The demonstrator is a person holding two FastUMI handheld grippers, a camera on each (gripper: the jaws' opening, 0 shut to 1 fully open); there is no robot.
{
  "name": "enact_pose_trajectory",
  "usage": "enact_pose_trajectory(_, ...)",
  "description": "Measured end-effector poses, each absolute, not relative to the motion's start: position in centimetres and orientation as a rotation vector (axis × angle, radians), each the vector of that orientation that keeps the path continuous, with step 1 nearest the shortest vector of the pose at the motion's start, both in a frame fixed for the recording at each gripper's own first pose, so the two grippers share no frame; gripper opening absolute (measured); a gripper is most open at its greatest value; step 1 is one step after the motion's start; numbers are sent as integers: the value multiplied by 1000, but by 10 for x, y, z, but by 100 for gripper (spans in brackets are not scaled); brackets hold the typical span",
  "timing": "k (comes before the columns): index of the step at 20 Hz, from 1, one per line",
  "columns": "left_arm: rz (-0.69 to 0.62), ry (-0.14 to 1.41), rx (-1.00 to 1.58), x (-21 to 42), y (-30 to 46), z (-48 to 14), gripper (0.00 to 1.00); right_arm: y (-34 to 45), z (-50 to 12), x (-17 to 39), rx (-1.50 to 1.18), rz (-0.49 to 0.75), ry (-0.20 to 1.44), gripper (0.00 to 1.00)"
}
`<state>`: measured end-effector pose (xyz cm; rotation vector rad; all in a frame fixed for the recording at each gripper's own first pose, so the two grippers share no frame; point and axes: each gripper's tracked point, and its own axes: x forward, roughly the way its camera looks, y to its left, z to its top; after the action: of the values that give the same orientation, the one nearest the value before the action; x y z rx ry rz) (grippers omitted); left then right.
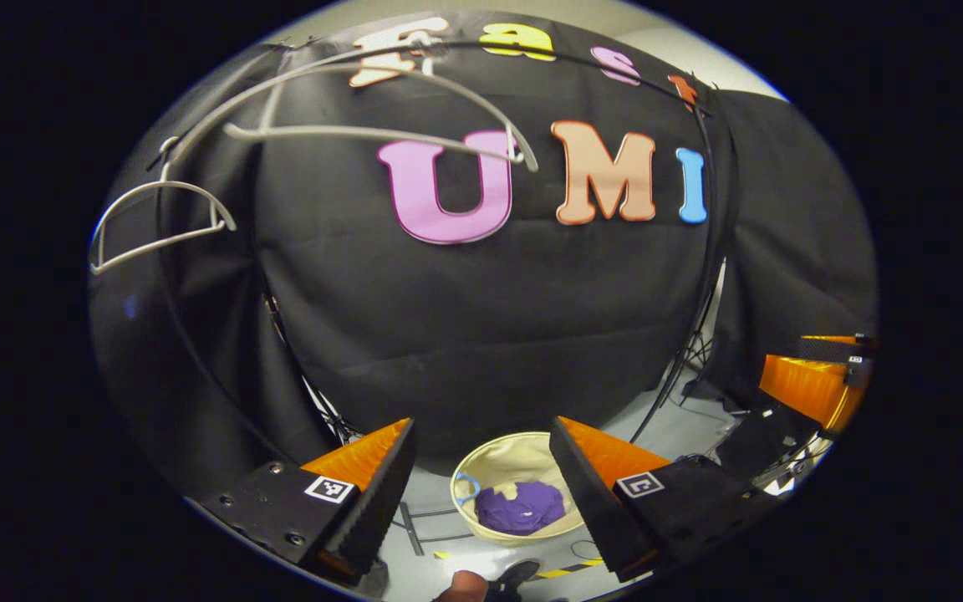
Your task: Grasp the clothes on the hanger with both hands and then place them into the laundry hamper below.
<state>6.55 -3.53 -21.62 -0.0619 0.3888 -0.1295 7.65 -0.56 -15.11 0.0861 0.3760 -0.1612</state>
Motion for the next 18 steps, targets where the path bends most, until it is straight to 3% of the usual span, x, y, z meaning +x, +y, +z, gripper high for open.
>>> enact_pose_trajectory(6, -138, 207, -68, 12, -22, -102, 100, -6, -50, 15, 26, -164, 182, 100)
enact_pose_trajectory(7, -136, 170, -67, 8, -20, -84, 98, -8, -33, 2, 19, -166, 134, 92)
enact_pose_trajectory(10, -162, 76, -61, 1, -21, -28, 98, -8, 17, -13, 15, -157, 32, 92)
enact_pose_trajectory(12, -157, 42, -59, -2, -12, -1, 99, -13, 40, -19, 37, -158, -9, 98)
enact_pose_trajectory(15, -149, -29, -69, -9, 3, 28, 100, -19, 45, -29, 96, -171, -37, 100)
enact_pose_trajectory(16, -149, -30, -59, -11, 5, 26, 99, -25, 41, -33, 96, -191, -40, 92)
enact_pose_trajectory(17, -150, -17, -46, -18, 8, 20, 97, -28, 30, -38, 94, -213, -29, 92)
enact_pose_trajectory(18, -155, 1, -34, -23, 9, 11, 98, -28, 22, -44, 91, -223, -27, 100)
